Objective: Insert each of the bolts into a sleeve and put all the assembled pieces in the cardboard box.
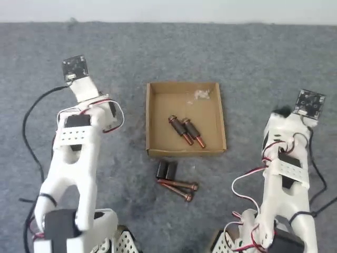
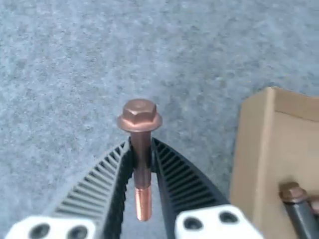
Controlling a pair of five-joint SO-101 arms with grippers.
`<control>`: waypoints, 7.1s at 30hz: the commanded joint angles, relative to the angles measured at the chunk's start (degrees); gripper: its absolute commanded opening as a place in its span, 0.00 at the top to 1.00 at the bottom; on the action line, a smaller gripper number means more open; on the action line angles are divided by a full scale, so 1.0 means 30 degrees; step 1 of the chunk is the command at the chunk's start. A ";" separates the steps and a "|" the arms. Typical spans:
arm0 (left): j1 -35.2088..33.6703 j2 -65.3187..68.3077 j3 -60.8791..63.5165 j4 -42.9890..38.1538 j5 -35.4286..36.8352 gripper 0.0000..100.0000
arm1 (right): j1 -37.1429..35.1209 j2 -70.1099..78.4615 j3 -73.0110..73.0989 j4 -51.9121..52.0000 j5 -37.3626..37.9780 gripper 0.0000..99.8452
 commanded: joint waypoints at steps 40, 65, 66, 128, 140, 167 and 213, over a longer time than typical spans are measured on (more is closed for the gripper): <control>-0.0264 0.0586 0.0571 -0.3516 -0.0850 0.99 | -1.6513 1.2733 0.6623 -3.0315 0.1817 0.99; 0.1289 0.0410 0.2242 -0.7385 -0.0762 0.99 | -1.7451 1.2938 0.8850 -3.0608 0.1670 0.99; 0.1377 0.0410 0.2447 -0.7883 -0.0762 0.99 | -1.7245 1.2938 0.8850 -3.0608 0.1641 0.99; 1.0374 -2.1304 1.2205 -0.5480 0.3604 0.99 | -1.7509 1.2938 0.7619 -2.6974 0.1641 0.99; 1.1311 -2.1480 1.3729 -0.5245 0.0908 0.99 | -1.8154 1.2938 0.7736 -2.6945 0.1641 0.99; 1.1341 -2.1480 1.5546 -0.8234 0.0733 0.99 | -1.8828 1.2879 0.8264 -2.7004 0.1758 0.99; 1.1341 -2.1451 1.7421 -0.8527 -0.0381 0.99 | -1.8154 1.2821 0.8879 -2.8938 0.1670 0.99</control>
